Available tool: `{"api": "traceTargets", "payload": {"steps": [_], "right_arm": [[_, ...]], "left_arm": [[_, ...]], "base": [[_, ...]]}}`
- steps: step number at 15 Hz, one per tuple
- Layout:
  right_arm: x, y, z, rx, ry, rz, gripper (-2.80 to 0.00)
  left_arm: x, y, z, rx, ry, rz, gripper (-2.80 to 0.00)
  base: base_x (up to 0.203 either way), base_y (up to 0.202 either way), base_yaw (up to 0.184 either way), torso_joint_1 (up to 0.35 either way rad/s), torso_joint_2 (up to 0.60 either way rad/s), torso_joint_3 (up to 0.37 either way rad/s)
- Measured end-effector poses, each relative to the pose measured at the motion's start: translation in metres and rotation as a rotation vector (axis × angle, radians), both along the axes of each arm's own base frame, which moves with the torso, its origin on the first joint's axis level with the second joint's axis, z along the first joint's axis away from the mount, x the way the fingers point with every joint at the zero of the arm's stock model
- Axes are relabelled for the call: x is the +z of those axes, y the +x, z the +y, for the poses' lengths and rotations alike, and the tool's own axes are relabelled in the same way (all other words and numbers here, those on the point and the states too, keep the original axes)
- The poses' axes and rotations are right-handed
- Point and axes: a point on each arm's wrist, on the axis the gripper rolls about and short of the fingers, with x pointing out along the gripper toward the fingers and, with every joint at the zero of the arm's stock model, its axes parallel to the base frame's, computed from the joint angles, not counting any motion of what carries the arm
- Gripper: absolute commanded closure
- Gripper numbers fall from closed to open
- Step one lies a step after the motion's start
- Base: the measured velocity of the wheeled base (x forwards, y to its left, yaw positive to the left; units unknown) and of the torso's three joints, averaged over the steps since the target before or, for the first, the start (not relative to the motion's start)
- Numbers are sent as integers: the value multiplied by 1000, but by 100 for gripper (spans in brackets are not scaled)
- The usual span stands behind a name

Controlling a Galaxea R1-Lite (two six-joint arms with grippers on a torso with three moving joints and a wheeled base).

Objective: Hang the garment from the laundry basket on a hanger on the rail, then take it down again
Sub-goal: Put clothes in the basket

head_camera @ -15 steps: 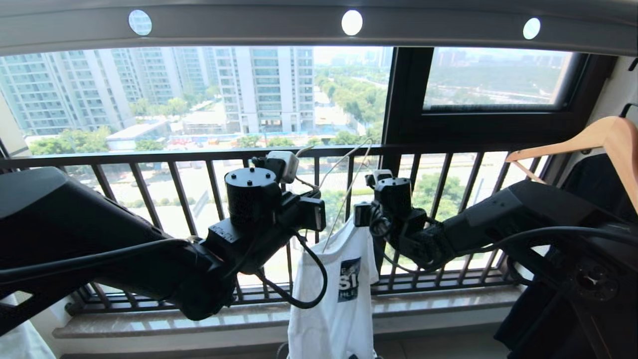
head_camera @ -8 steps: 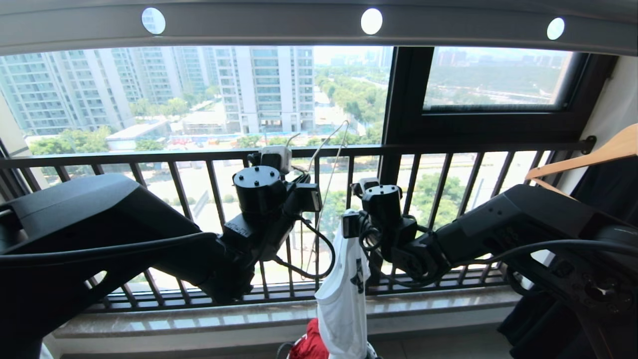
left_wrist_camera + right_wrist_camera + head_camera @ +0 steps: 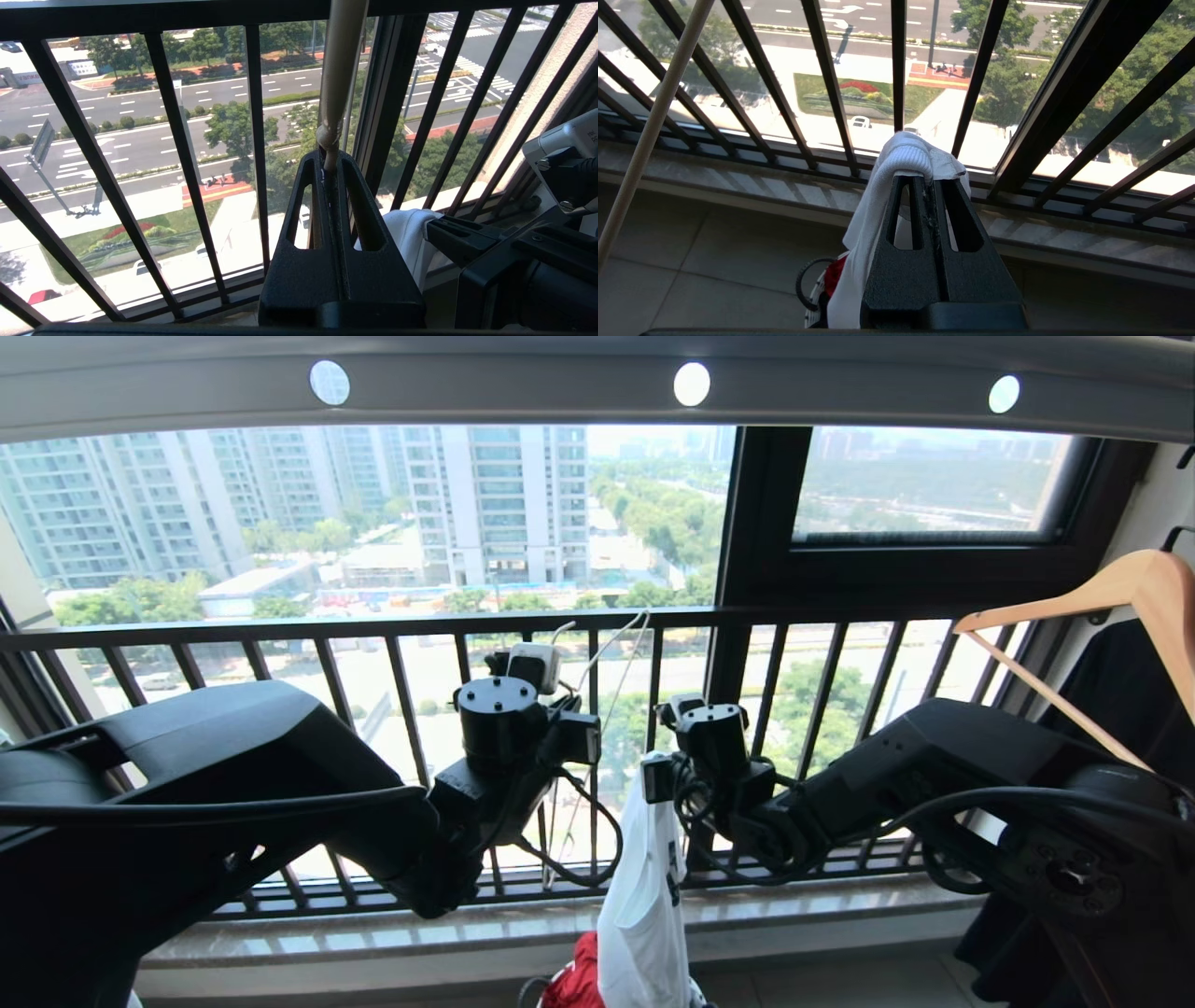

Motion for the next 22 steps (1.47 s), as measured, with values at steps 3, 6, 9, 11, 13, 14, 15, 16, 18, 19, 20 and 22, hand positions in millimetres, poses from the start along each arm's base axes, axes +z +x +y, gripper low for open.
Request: {"api": "traceTargets", "payload": {"steps": [3,6,9,11,13,14,15,16,18,19,20,22], "right_arm": [[-22,11,-8,9,-41,28,0],[-39,13,-11,19,-98,52,0],[-48,12,-12,23,-121,67,-280],[-50,11,-12,23,-125,73,-280],[-51,8,-12,28,-134,85,-280],[-50,6,-13,31,-144,94,-280],[-48,4,-14,33,-155,108,-280],[-45,1,-16,36,-172,132,-280],[-37,-6,-19,40,-202,187,0],[-30,-10,-22,42,-219,214,0],[-23,-15,-24,46,-236,234,0],[-6,-26,-31,71,-294,242,0]], "left_arm": [[-13,8,8,3,45,40,0],[-19,11,11,11,75,77,0],[-17,12,12,14,79,71,0],[-15,11,12,14,78,65,0],[-14,11,13,15,80,65,0],[-15,11,13,15,82,66,0],[-15,11,13,15,82,67,0],[-16,10,13,14,87,71,0],[-21,10,13,12,122,113,0],[-26,9,13,8,146,151,0],[-30,9,13,-1,165,182,0],[-39,8,12,-36,201,245,0]], "base": [[0,0,0,0,0,0],[0,0,0,0,0,0],[0,0,0,0,0,0],[0,0,0,0,0,0],[0,0,0,0,0,0],[0,0,0,0,0,0],[0,0,0,0,0,0],[0,0,0,0,0,0],[0,0,0,0,0,0],[0,0,0,0,0,0],[0,0,0,0,0,0],[0,0,0,0,0,0]]}}
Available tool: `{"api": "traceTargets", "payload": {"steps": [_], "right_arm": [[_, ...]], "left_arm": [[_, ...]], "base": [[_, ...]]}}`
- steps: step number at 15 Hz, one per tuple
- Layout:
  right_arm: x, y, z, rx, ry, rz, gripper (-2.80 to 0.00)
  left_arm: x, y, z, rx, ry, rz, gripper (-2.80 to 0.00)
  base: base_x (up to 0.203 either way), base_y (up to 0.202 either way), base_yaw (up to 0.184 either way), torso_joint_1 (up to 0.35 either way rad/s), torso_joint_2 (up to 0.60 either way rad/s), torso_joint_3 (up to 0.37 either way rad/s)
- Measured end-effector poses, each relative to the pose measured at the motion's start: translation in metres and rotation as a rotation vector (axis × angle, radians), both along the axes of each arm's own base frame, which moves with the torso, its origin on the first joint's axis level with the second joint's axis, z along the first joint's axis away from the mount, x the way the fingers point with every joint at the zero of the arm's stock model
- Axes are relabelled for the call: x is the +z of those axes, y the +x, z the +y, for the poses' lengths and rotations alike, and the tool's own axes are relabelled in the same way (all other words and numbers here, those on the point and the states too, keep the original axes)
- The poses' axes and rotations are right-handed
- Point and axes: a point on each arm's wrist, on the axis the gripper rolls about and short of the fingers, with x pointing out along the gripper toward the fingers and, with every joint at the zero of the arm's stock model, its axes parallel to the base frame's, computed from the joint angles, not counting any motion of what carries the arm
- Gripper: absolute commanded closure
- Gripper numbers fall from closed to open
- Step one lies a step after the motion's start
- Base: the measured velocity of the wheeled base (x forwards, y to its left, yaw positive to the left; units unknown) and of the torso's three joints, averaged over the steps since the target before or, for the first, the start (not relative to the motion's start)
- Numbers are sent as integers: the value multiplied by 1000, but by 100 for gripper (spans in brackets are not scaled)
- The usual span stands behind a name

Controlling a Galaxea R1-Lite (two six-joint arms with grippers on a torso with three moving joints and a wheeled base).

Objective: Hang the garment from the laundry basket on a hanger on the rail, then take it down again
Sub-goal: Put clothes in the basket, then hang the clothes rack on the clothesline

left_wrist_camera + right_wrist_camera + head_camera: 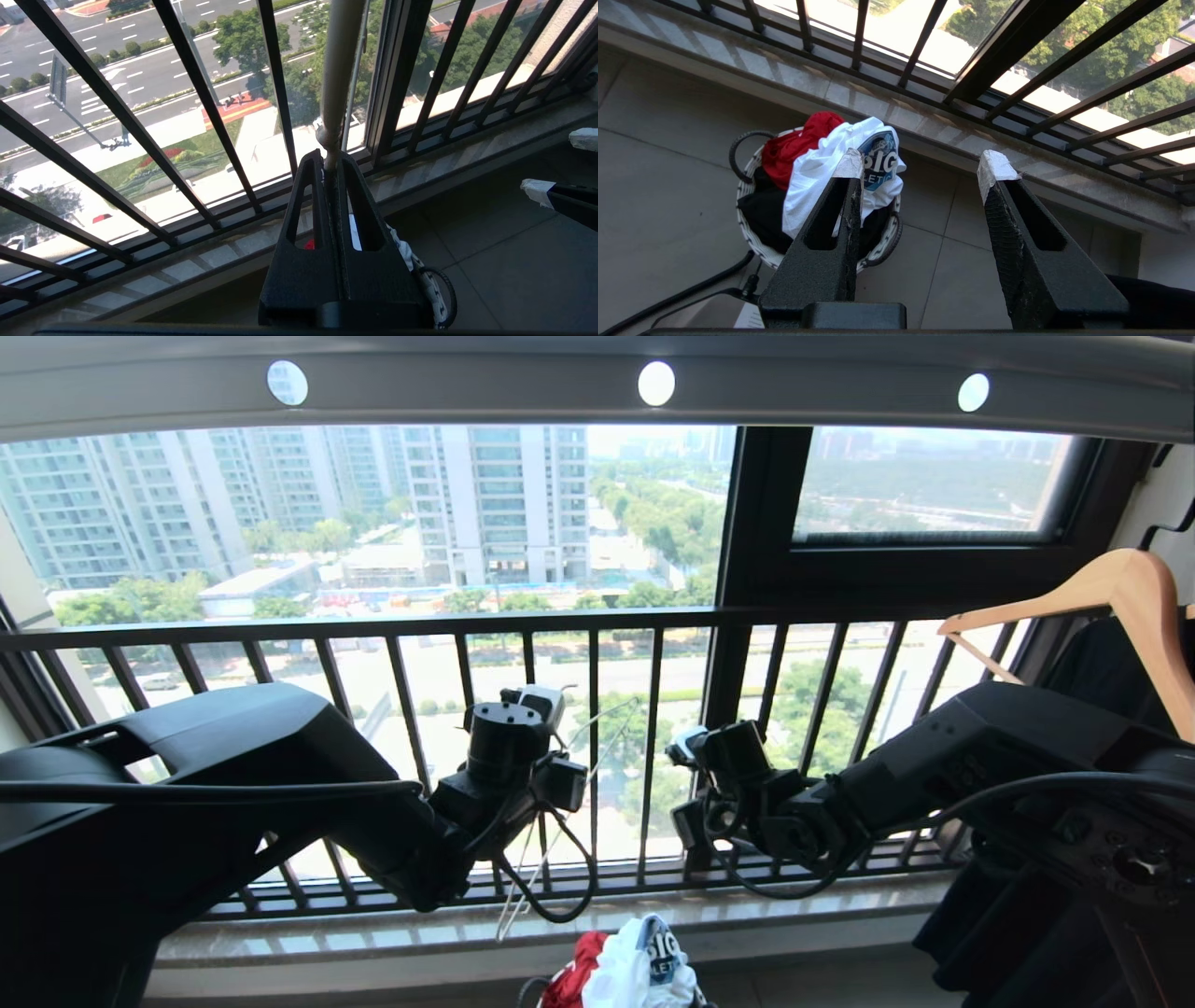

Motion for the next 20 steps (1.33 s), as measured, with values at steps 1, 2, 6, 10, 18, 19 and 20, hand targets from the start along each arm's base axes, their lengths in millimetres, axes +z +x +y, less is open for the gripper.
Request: {"api": "traceTargets", "payload": {"steps": [1,2,6,10,18,19,20], "right_arm": [[11,-5,-3,11,-18,-9,0],[22,-10,-7,17,-33,-8,0],[75,-31,-22,15,-26,-42,0],[105,-41,-30,7,5,-103,0],[123,-43,-42,-20,18,-145,0],[122,-44,-42,-16,14,-145,0],[121,-44,-41,-10,8,-143,0]], "left_arm": [[-4,-1,-1,-10,12,25,0],[-7,0,-1,-12,19,42,0],[-22,-3,-14,-25,58,105,0],[-33,-2,-20,10,85,111,0],[72,-80,16,-33,138,127,0],[90,-95,27,-35,147,136,0],[104,-110,38,-36,155,147,0]], "base": [[0,0,0,0,0,0],[0,0,0,0,0,0],[0,0,0,0,0,0],[0,0,0,0,0,0],[0,0,0,0,0,0],[0,0,0,0,0,0],[0,0,0,0,0,0]]}}
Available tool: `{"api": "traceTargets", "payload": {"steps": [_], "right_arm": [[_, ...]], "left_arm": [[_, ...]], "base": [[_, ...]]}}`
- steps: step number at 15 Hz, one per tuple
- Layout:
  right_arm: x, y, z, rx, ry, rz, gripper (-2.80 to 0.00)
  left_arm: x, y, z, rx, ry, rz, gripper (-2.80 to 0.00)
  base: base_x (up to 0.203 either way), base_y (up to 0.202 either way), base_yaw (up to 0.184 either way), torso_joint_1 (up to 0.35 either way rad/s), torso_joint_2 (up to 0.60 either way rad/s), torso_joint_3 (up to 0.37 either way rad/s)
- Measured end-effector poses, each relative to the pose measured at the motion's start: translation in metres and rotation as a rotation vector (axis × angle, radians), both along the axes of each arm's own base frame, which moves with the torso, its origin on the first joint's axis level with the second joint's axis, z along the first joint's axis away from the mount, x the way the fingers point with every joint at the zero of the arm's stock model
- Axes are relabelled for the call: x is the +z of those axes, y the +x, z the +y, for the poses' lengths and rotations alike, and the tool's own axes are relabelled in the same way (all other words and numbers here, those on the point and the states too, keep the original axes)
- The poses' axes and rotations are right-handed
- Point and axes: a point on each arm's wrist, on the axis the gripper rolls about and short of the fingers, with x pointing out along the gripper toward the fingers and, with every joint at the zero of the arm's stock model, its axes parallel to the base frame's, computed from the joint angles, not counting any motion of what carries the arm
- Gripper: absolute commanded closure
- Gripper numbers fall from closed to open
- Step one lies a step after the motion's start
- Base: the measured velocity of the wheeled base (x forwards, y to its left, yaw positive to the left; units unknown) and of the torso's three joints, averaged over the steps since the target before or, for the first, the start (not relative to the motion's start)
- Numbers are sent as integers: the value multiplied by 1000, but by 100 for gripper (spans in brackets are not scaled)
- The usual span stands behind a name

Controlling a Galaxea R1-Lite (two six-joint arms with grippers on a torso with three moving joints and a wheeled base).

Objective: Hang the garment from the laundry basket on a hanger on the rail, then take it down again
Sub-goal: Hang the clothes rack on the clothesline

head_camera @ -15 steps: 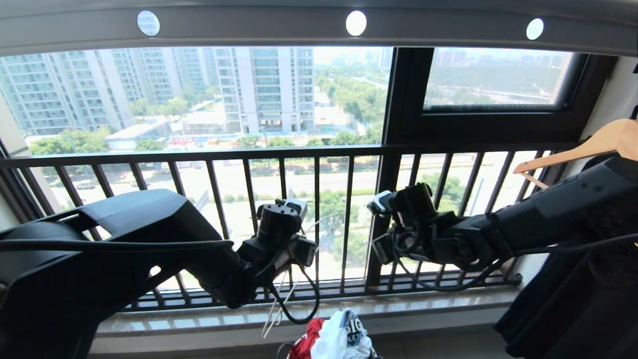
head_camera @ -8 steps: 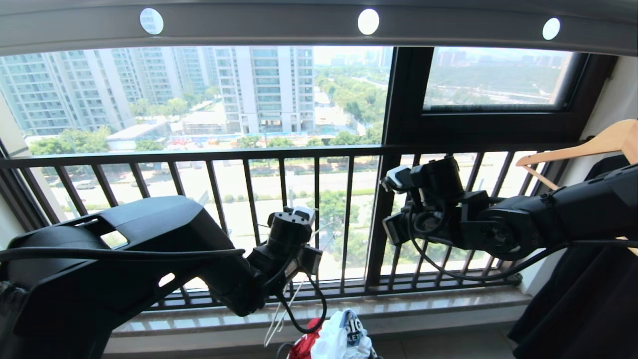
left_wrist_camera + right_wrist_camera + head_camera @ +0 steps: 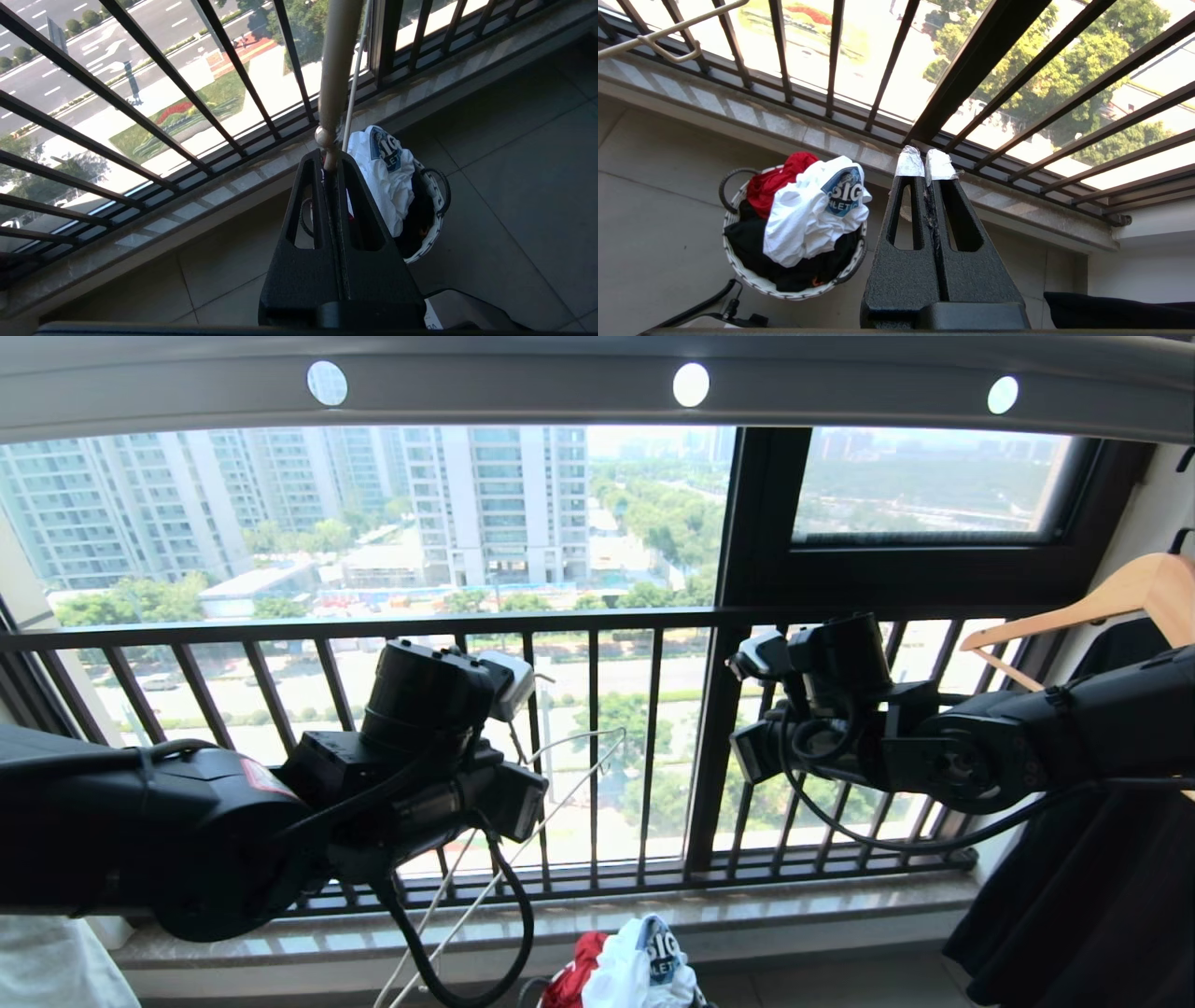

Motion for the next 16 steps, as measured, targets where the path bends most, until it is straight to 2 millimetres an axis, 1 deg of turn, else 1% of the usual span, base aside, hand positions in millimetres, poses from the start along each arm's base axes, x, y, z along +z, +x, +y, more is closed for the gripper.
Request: {"api": "traceTargets", "payload": {"steps": [2,4,6,8,11,16], "right_arm": [[-3,0,0,3,-8,7,0],[-10,-1,3,13,-23,27,0],[-15,-1,6,24,-35,42,0],[-19,0,7,24,-39,51,0],[-22,1,8,27,-43,57,0],[-25,2,9,27,-47,63,0]], "left_arm": [[34,-33,25,1,-6,-4,0],[72,-59,48,18,-40,-51,0],[100,-75,66,54,-59,-88,0],[119,-89,81,79,-89,-134,0],[134,-96,89,93,-127,-188,0],[152,-86,89,134,-164,-253,0]], "base": [[0,0,0,0,0,0],[0,0,0,0,0,0],[0,0,0,0,0,0],[0,0,0,0,0,0],[0,0,0,0,0,0],[0,0,0,0,0,0]]}}
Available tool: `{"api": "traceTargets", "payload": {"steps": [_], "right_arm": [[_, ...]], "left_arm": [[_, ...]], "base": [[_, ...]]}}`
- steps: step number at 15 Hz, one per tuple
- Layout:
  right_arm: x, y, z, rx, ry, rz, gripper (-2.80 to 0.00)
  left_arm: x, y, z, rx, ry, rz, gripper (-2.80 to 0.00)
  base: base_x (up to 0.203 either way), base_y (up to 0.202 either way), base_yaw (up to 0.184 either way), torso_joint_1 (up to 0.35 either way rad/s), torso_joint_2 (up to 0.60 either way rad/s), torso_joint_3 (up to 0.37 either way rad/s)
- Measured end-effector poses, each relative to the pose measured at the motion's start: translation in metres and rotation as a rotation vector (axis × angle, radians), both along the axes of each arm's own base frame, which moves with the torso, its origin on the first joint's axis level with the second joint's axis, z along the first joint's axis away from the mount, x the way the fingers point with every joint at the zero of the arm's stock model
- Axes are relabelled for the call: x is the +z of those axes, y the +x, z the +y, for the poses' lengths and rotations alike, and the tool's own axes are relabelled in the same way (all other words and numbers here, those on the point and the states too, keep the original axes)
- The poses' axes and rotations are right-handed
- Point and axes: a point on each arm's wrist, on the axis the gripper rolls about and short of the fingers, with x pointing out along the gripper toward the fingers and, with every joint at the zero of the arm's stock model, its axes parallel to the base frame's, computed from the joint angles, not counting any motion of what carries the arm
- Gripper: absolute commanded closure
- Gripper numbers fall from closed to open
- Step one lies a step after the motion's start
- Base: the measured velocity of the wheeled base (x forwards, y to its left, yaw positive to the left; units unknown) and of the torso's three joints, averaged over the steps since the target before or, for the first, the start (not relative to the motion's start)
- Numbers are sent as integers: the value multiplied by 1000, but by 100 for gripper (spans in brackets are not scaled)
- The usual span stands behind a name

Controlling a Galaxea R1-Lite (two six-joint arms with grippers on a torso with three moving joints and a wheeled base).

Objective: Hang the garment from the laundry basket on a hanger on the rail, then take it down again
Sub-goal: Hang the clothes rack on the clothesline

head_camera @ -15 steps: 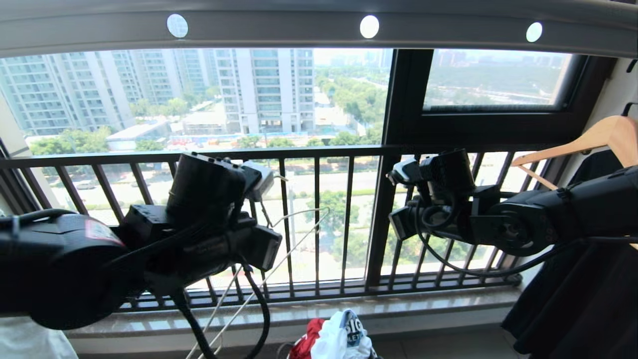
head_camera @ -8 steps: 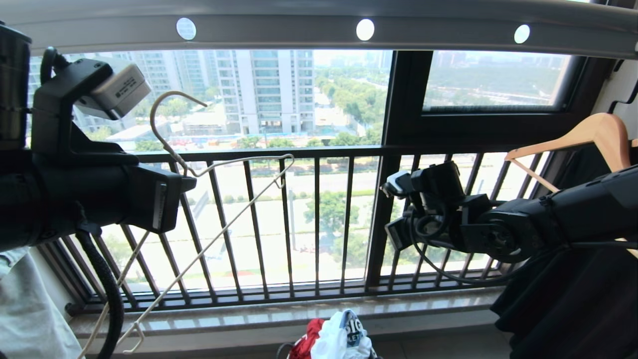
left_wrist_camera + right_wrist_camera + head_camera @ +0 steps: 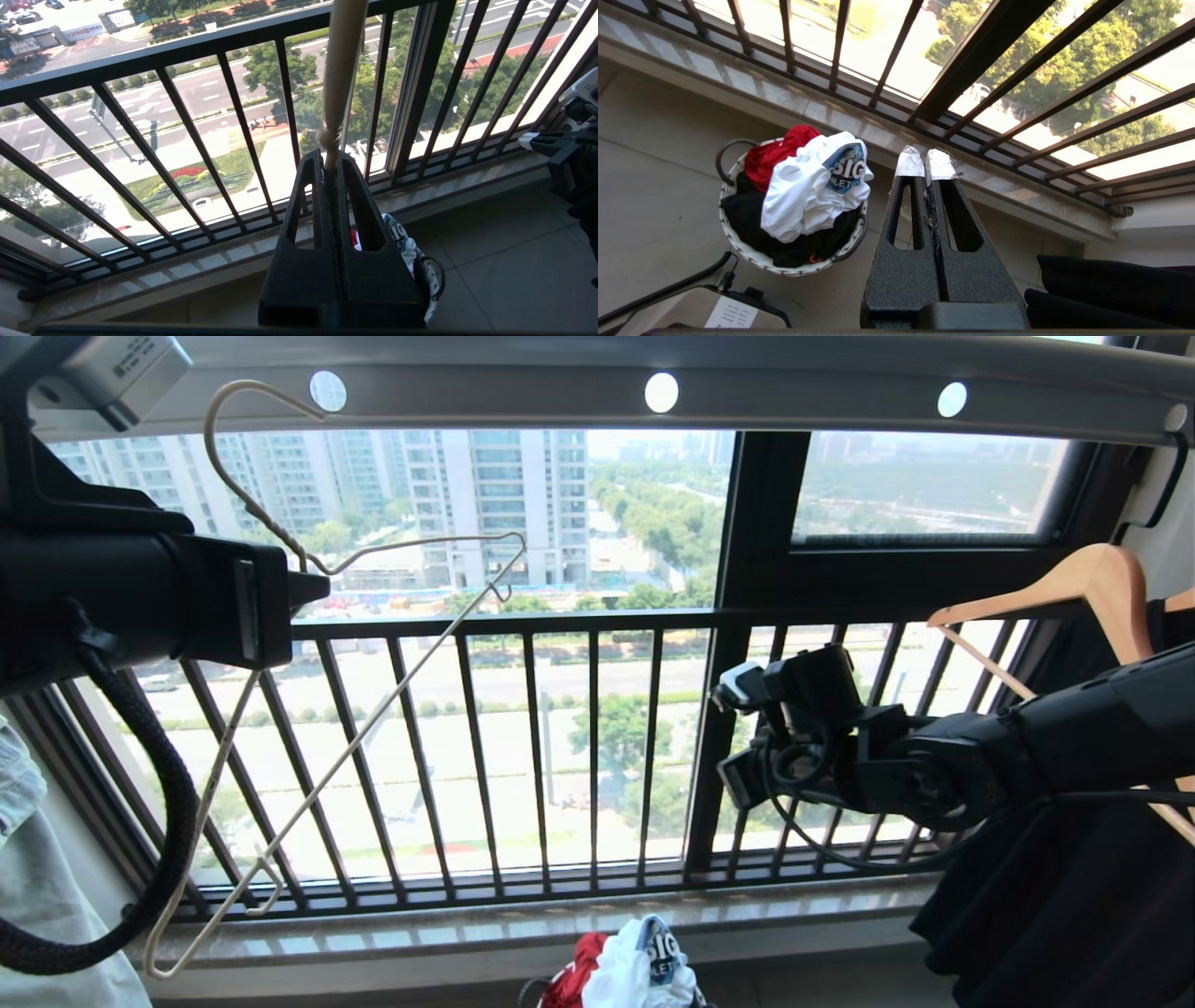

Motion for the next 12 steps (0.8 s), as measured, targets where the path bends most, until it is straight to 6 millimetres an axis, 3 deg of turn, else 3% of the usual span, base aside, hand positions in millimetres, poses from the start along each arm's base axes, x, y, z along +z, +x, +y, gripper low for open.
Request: {"api": "traceTargets", "payload": {"steps": [8,12], "right_arm": [[-3,2,0,0,-5,4,0],[-2,2,-1,2,-13,1,0]], "left_arm": [[11,30,-4,54,-1,-24,0],[5,46,-12,55,22,0,0]], "base": [[0,0,0,0,0,0],[0,0,0,0,0,0]]}}
